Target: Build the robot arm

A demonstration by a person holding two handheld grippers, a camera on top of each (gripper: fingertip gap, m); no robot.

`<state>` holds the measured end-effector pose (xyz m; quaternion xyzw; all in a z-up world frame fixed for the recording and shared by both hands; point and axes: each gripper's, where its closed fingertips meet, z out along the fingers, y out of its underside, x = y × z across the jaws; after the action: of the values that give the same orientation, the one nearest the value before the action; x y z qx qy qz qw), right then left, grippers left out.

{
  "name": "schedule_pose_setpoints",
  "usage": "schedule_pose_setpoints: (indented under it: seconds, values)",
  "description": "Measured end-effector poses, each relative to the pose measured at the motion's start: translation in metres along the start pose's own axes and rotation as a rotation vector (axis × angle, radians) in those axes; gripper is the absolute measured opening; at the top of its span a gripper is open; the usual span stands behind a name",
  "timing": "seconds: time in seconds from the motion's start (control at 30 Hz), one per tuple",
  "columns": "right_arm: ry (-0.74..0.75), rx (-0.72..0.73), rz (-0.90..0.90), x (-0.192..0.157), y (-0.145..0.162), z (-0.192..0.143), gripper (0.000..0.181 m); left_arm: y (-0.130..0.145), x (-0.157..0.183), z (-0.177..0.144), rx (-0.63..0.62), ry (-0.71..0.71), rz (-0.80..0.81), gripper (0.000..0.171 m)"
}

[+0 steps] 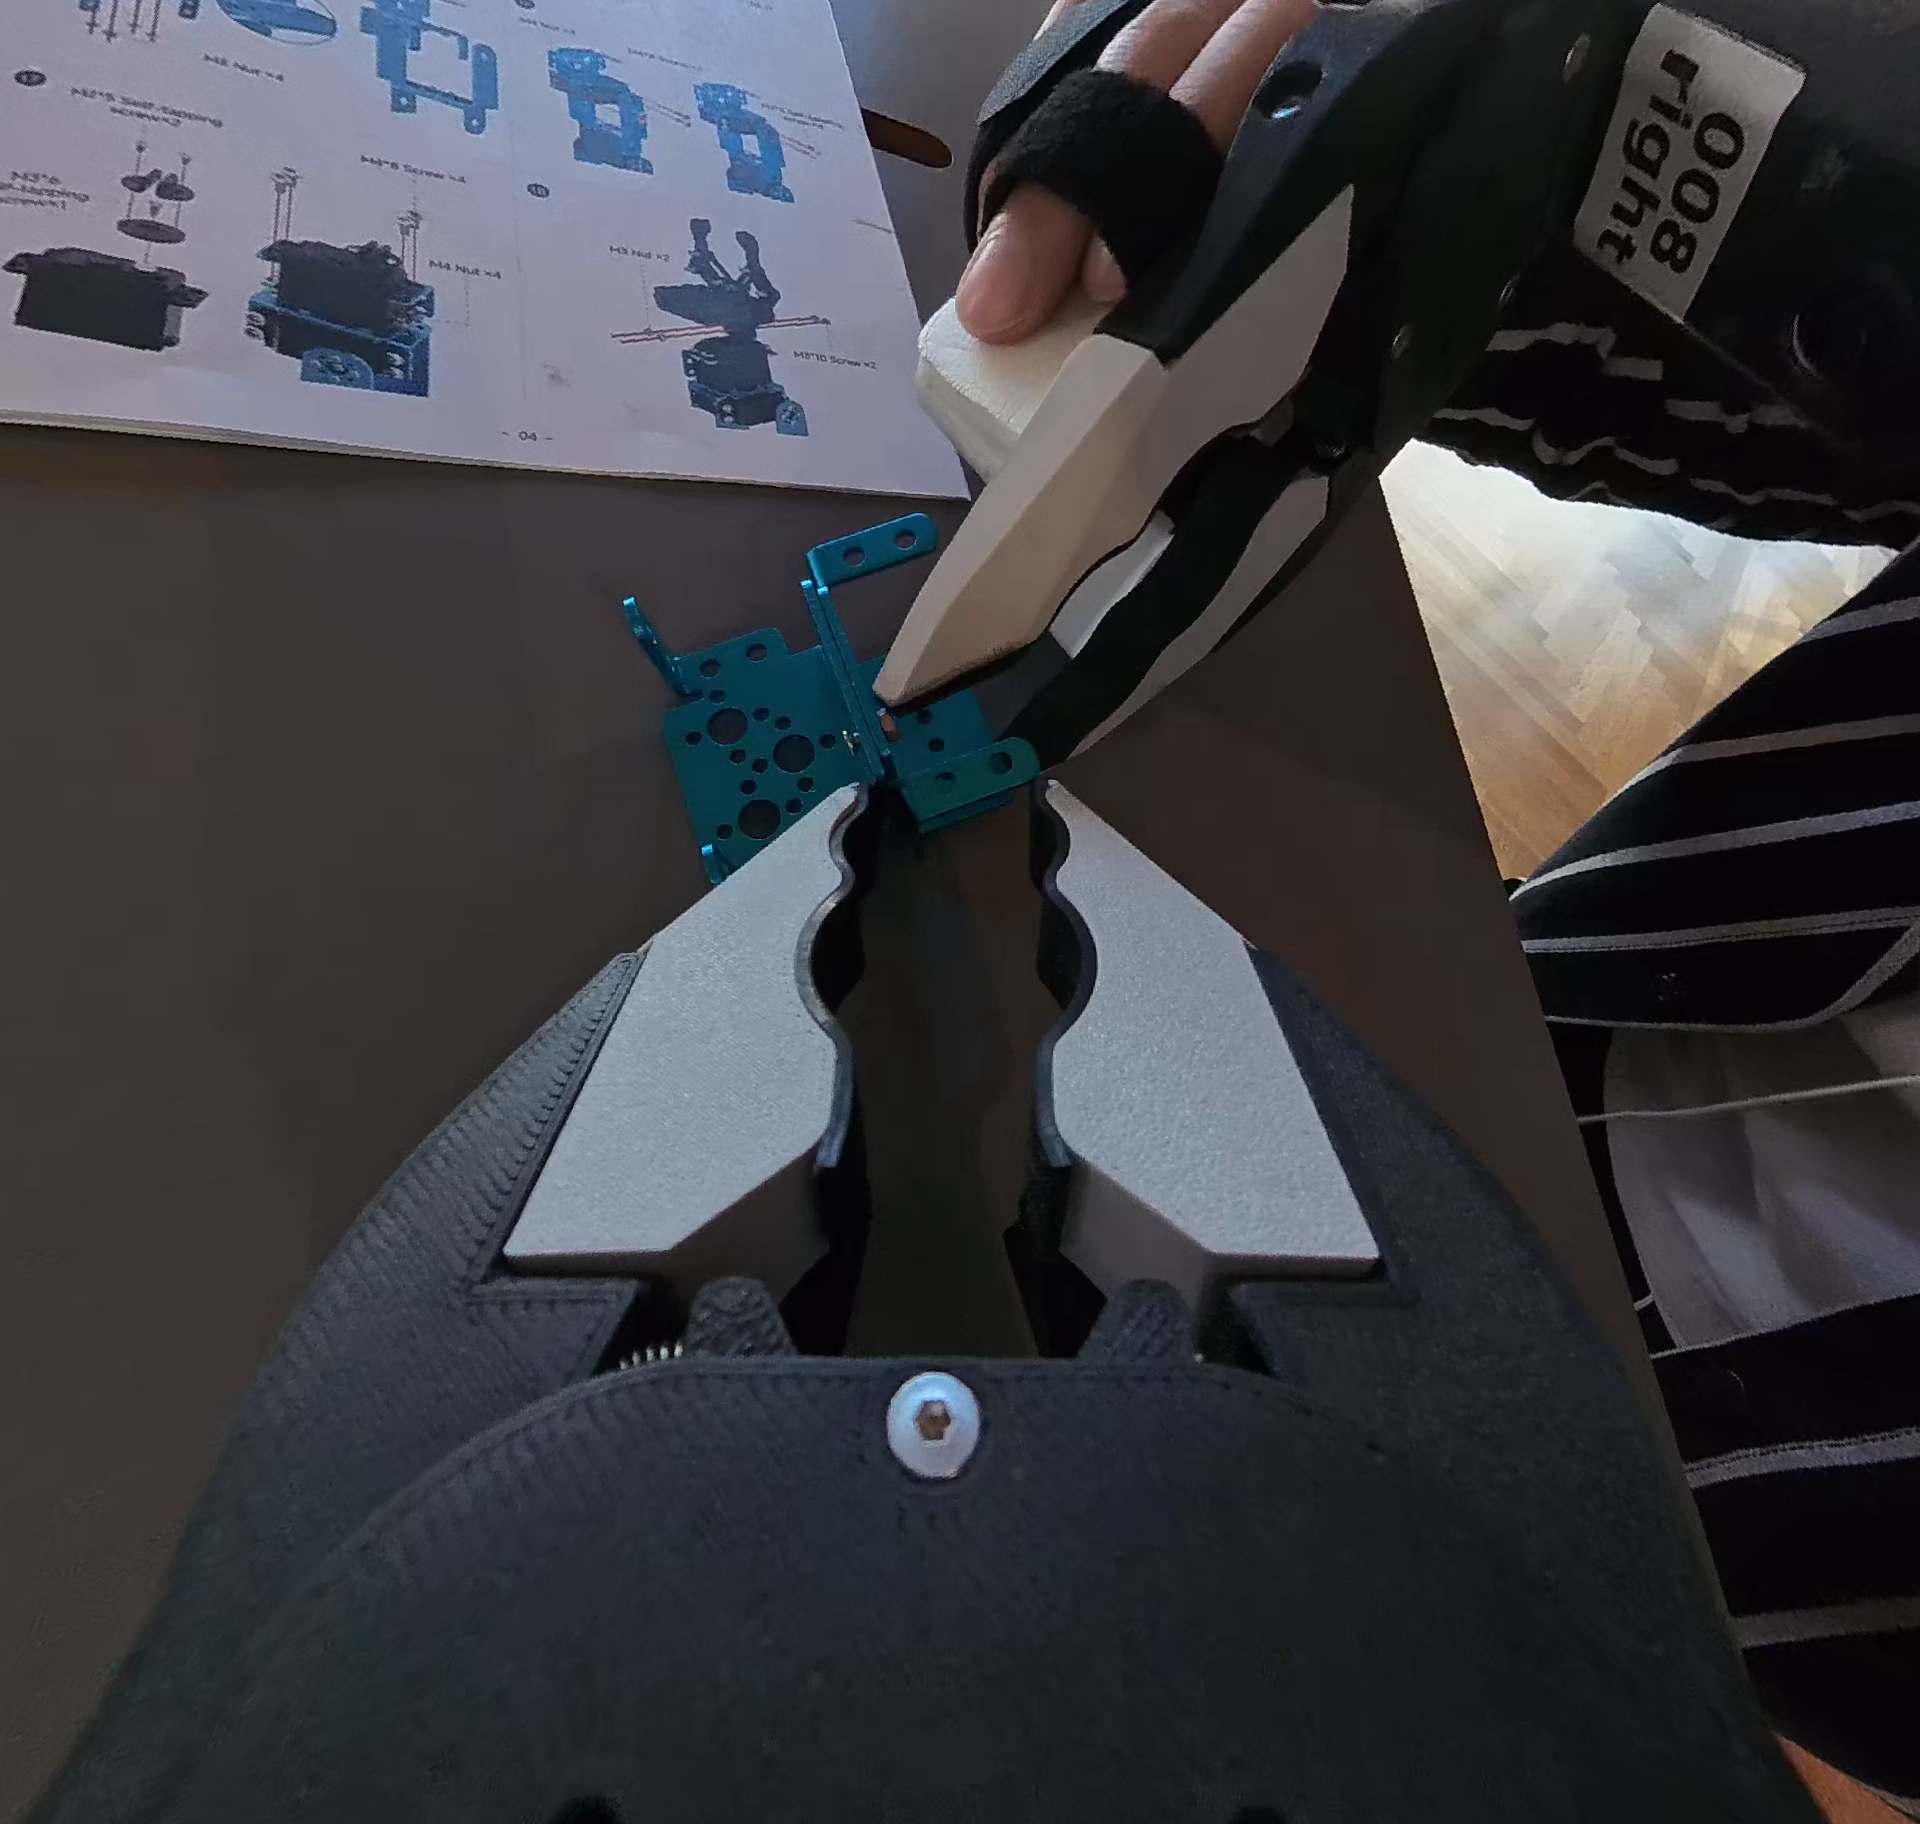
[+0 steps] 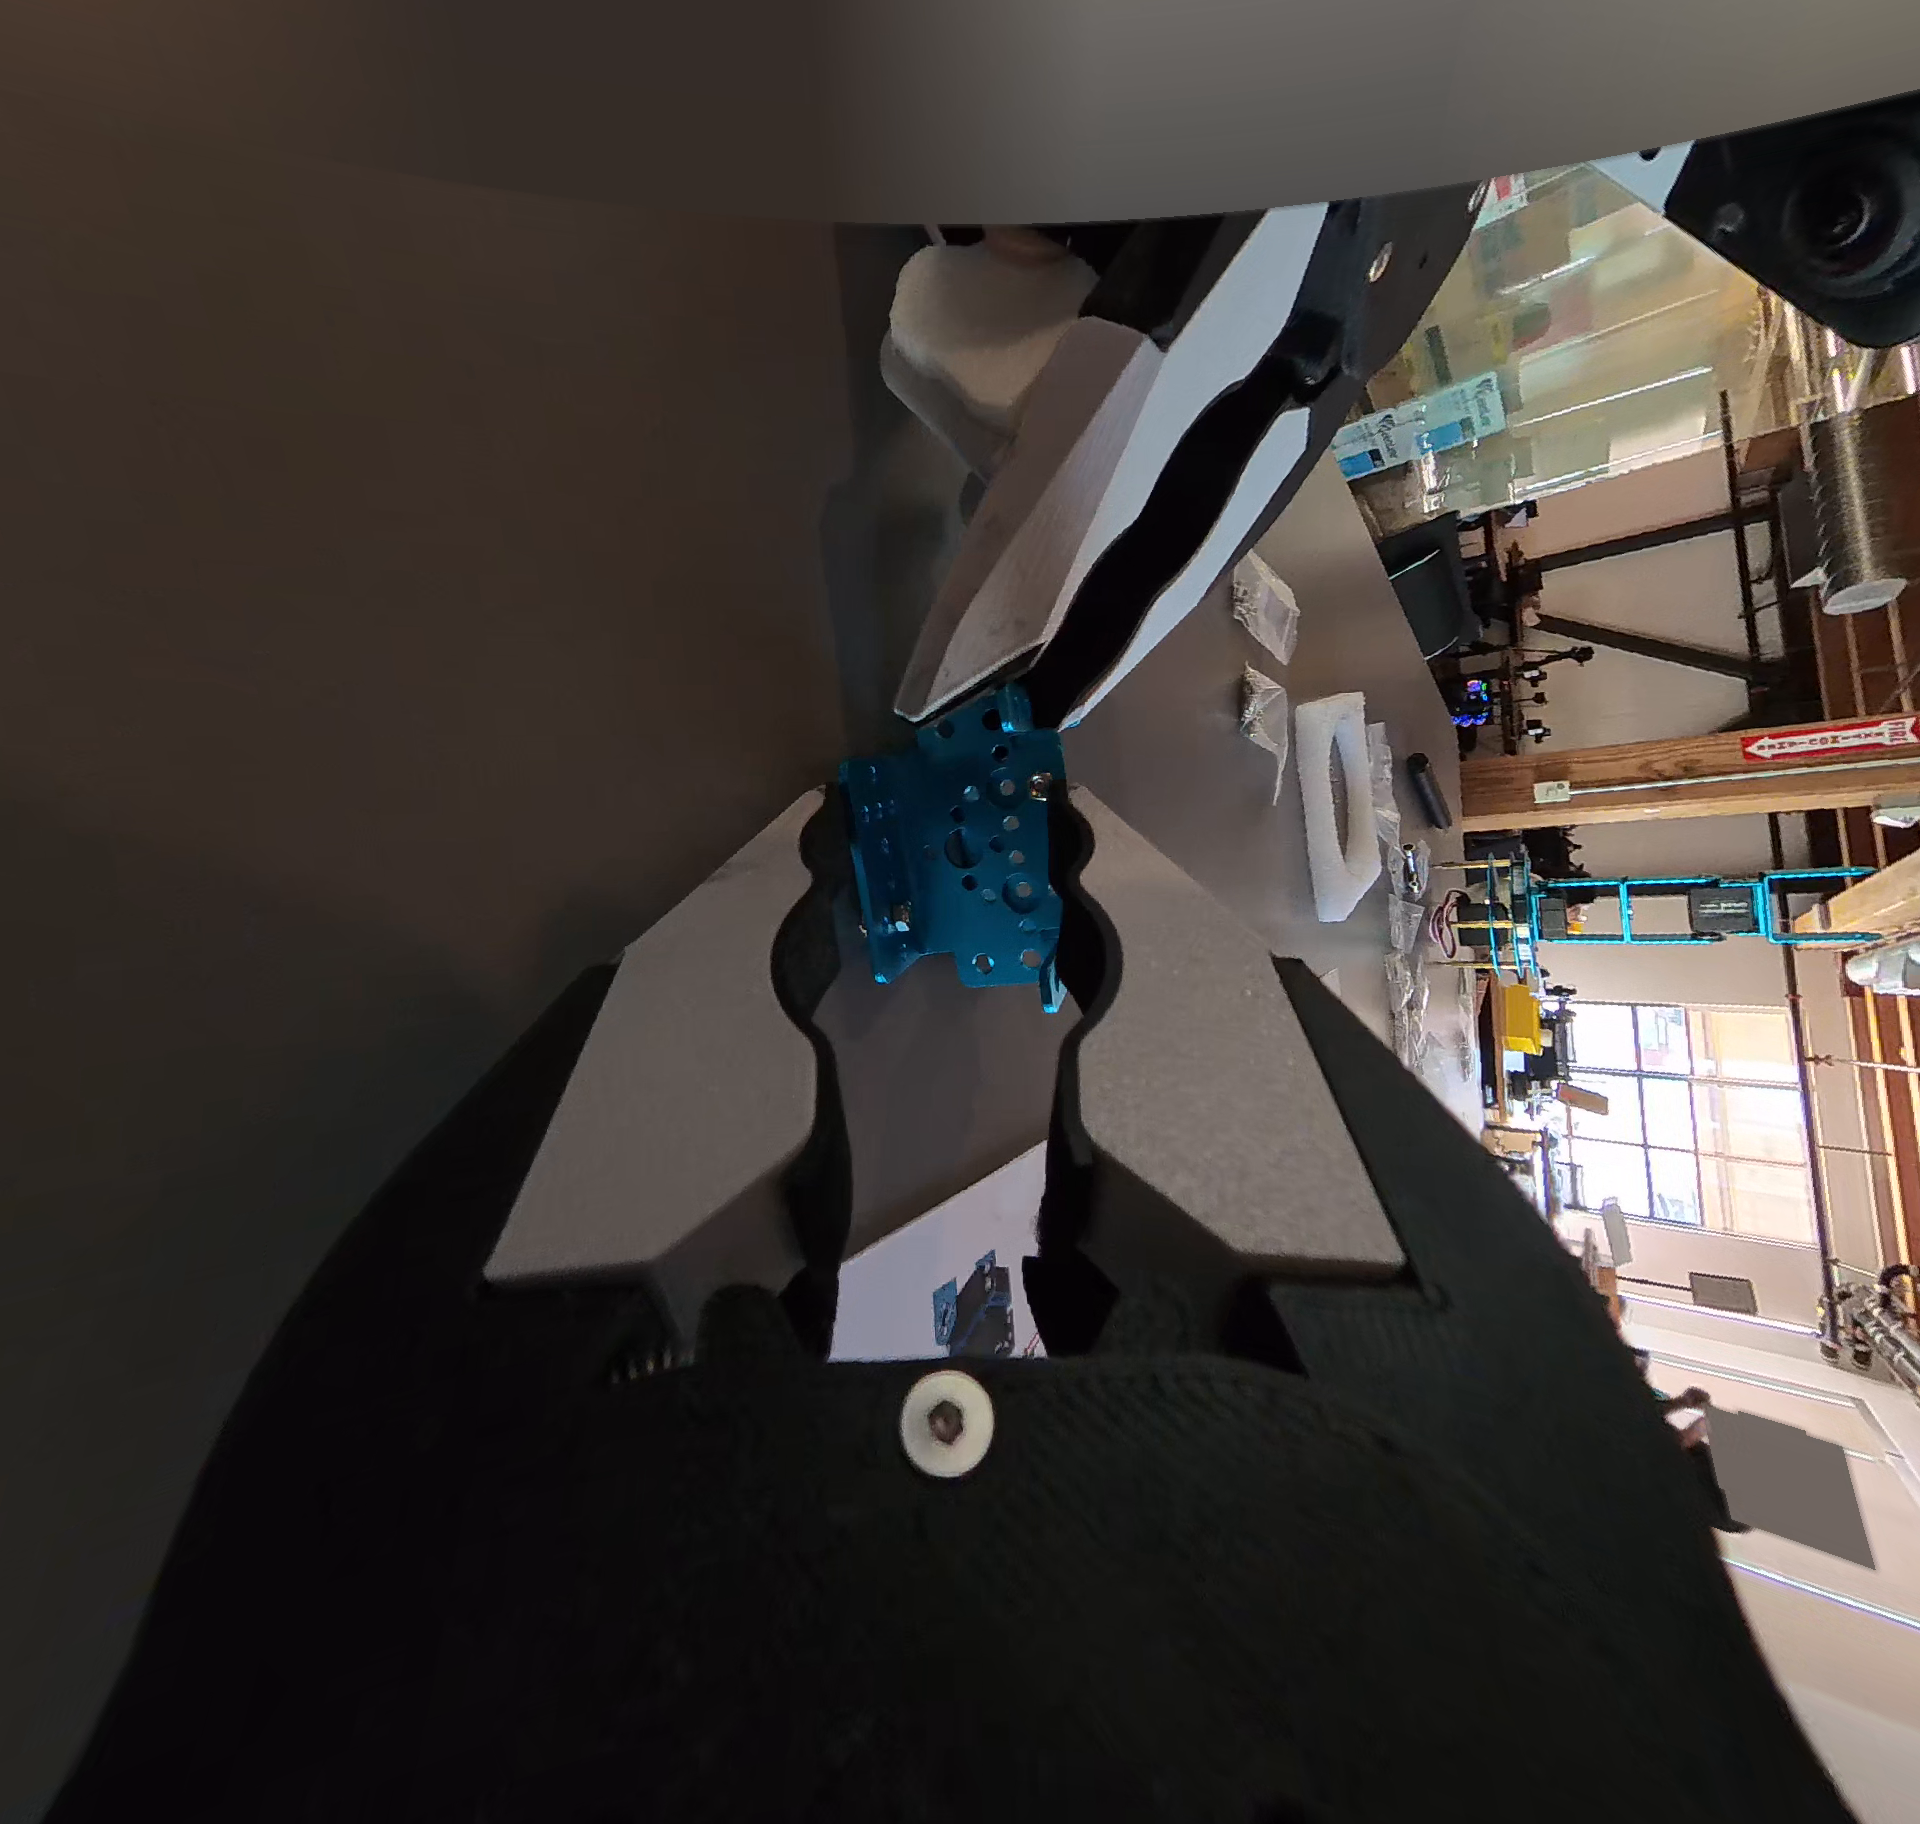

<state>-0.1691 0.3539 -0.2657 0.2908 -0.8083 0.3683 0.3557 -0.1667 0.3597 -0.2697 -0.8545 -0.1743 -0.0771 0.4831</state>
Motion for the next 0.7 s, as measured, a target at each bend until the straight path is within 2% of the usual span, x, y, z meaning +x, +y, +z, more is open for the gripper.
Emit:
schedule_pose_setpoints:
  seconds: [0.13,0.2,0.27,0.33,0.5,0.7]
  values:
    - [-0.011,-0.006,0.006,-0.001,0.001,0.000,0.036,0.000,0.000,0.000,0.000,0.000,-0.001,0.028]
    - [-0.042,-0.009,0.009,-0.006,0.001,0.000,0.025,0.000,0.000,0.000,0.000,0.000,-0.001,0.028]
    - [-0.034,-0.011,-0.020,-0.007,0.001,0.000,0.024,0.000,0.000,0.000,-0.001,0.000,0.000,0.028]
    - [-0.012,-0.016,-0.053,-0.006,0.000,0.000,0.025,0.000,0.000,0.000,0.000,0.000,0.000,0.028]
    - [0.052,-0.011,-0.085,0.003,-0.001,-0.001,0.042,-0.001,0.000,0.000,0.002,0.003,-0.004,0.028]
    - [0.031,0.000,-0.037,0.003,-0.001,0.000,0.042,-0.001,0.000,0.000,0.003,0.002,-0.001,0.028]
